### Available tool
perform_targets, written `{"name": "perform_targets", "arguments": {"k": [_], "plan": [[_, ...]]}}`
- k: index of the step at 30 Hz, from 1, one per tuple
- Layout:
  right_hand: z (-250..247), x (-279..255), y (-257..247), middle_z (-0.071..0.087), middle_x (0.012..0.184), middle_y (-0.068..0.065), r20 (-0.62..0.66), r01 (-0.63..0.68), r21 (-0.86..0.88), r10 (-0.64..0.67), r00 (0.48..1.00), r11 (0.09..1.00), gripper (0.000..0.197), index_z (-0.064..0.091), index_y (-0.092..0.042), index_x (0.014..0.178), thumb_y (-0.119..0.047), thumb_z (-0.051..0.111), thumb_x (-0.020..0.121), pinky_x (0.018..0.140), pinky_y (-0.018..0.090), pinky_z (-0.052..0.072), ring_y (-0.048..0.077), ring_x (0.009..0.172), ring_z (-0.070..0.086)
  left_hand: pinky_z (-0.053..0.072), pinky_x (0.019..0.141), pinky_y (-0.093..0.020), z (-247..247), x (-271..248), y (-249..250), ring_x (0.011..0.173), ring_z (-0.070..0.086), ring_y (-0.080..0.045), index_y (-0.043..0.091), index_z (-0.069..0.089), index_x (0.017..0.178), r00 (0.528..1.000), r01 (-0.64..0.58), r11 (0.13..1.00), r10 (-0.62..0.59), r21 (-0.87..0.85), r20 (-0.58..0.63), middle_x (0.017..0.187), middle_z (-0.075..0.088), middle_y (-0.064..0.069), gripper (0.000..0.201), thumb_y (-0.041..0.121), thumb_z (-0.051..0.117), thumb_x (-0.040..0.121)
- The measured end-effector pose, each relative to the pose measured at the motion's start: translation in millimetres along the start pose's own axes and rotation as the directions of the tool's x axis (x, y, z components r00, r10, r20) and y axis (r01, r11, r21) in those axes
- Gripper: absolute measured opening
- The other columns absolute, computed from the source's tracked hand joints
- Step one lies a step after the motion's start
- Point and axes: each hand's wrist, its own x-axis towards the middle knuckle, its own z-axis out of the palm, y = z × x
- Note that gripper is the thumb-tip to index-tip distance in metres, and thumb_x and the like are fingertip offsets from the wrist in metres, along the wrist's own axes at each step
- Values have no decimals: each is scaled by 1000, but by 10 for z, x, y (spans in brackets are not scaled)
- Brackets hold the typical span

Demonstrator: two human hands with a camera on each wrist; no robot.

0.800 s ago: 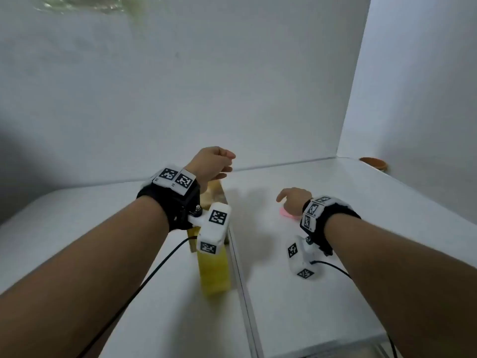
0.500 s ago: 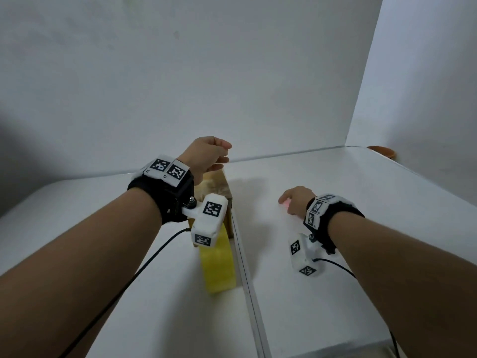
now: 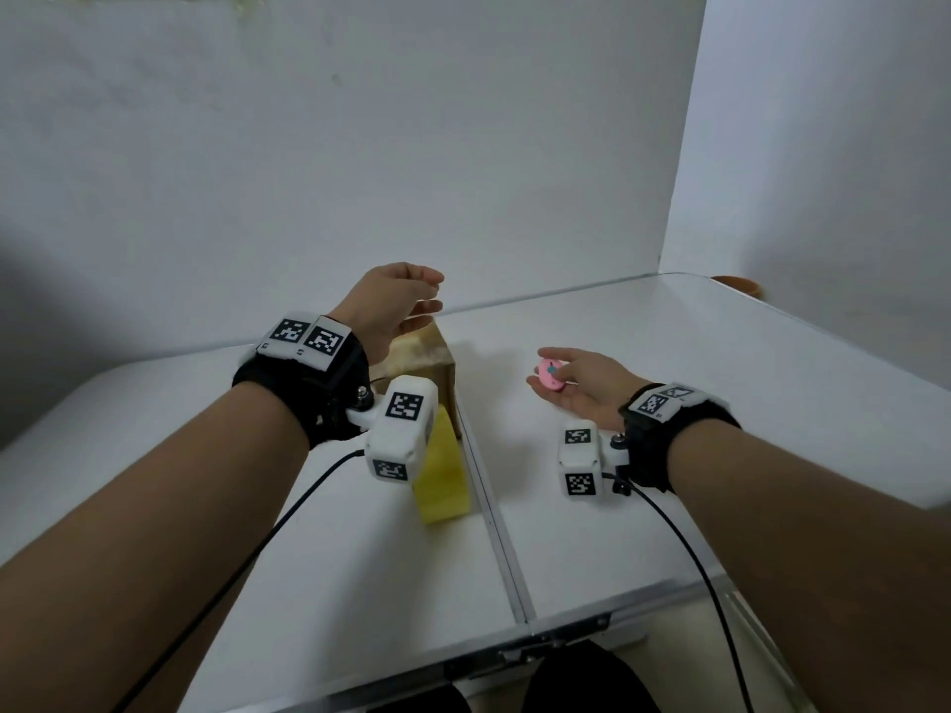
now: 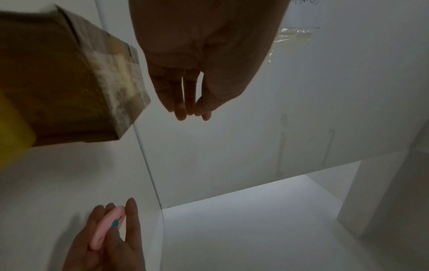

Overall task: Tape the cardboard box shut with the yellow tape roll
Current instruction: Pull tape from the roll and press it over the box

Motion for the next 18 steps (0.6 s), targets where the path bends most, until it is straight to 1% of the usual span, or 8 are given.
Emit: {"name": "perform_targets", "arguments": {"k": [4,6,8,9,11,13,15,18], "plan": [[94,-198,84,39,142,29,58,7,2,-8,998,1000,56,41,-6,142,19,35,92,67,36,62,40,105,59,52,79,-25,-62,-201,-26,92,63,-19,15,62,89,1000,3,998,-4,-63,-20,99,62,-2,20,-1,51,92],[166,-272,134,42,141,31,69,8,-21,-7,998,1000,51,38,3,142,16,38,93,68,34,61,37,106,59,53,76,-24,-101,-295,-79,91,63,-18,15,63,89,1000,-1,996,-2,-86,-29,97,62,-2,22,-2,49,92],[247,-320,173,49,133,32,69,29,-55,-25,997,998,46,37,14,140,12,42,94,68,27,61,31,98,62,51,73,-23,-134,-384,-144,90,63,-17,16,62,89,999,-5,995,1,-97,-44,94,62,-1,24,-3,48,92],[293,-330,174,54,125,30,78,51,-80,-44,996,996,45,37,16,139,8,44,95,69,23,61,28,95,63,50,72,-22,-150,-419,-170,88,63,-17,16,62,90,998,-10,995,4,-103,-56,94,62,0,24,-2,47,93],[404,-354,158,61,109,23,114,100,-131,-86,990,986,43,40,14,138,2,45,96,72,17,58,24,92,63,49,69,-22,-192,-484,-231,84,63,-15,16,61,92,997,-12,993,3,-114,-83,93,61,0,23,-2,47,93],[522,-388,117,63,98,16,162,151,-194,-120,979,969,40,44,10,135,-2,45,98,66,12,56,18,85,63,47,66,-21,-239,-529,-289,80,62,-14,16,60,94,993,-9,992,-5,-124,-115,93,61,0,20,0,48,93],[638,-416,72,62,98,16,218,213,-297,-151,964,931,37,47,9,133,-5,44,98,62,11,53,13,78,61,45,63,-21,-282,-579,-355,76,60,-13,15,59,98,988,14,993,-32,-119,-153,93,60,0,15,4,50,94],[779,-444,25,63,98,15,301,306,-471,-175,937,827,35,52,10,128,-7,46,98,60,10,49,10,73,58,42,60,-22,-314,-657,-492,69,55,-14,15,57,100,976,51,994,-70,-100,-204,91,59,-2,13,6,49,94]]}}
